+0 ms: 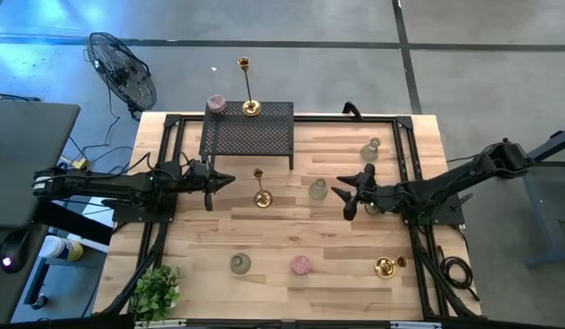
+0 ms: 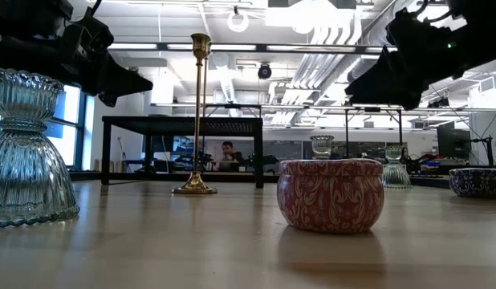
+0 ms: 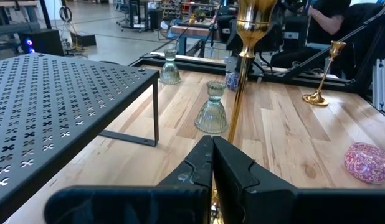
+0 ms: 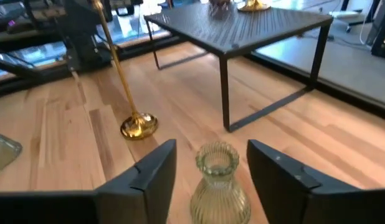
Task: Pick & Place candle stick holders
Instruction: Put the middle green glass candle holder on the shelf
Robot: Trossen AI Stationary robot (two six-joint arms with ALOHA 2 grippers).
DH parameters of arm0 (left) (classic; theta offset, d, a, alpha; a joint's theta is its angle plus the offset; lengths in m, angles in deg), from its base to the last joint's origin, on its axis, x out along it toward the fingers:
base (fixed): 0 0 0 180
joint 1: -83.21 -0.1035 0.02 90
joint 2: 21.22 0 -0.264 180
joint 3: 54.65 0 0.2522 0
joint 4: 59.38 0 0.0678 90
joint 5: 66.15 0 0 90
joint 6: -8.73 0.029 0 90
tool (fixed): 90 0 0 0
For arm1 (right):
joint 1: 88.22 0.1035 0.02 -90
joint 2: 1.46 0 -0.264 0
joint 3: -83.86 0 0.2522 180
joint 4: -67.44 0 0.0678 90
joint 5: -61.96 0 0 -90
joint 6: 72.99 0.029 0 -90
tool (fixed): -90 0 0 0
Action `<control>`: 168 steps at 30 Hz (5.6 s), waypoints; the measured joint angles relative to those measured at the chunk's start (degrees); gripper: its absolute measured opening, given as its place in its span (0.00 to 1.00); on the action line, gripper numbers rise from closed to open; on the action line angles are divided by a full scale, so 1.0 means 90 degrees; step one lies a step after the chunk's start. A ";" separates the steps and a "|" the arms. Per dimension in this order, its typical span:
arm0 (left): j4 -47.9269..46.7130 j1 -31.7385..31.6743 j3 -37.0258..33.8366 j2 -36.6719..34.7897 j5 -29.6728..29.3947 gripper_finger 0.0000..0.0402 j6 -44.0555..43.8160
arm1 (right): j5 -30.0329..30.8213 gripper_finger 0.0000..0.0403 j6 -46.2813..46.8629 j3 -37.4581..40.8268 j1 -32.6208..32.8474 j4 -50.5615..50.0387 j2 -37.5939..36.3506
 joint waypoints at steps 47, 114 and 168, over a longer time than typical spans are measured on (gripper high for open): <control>-0.0670 0.0001 0.0002 0.0000 0.0000 0.01 0.0002 | -0.0963 0.74 -0.0038 -0.0787 -0.1208 0.1077 0.3043; -0.0668 0.0001 0.0002 -0.0002 -0.0002 0.01 0.0000 | -0.1800 0.66 -0.0619 -0.0782 -0.1469 0.1873 0.3437; -0.0619 -0.0001 0.0002 0.0000 -0.0026 0.01 0.0051 | -0.4927 0.37 -0.2663 -0.9346 -0.5156 -0.3743 0.6156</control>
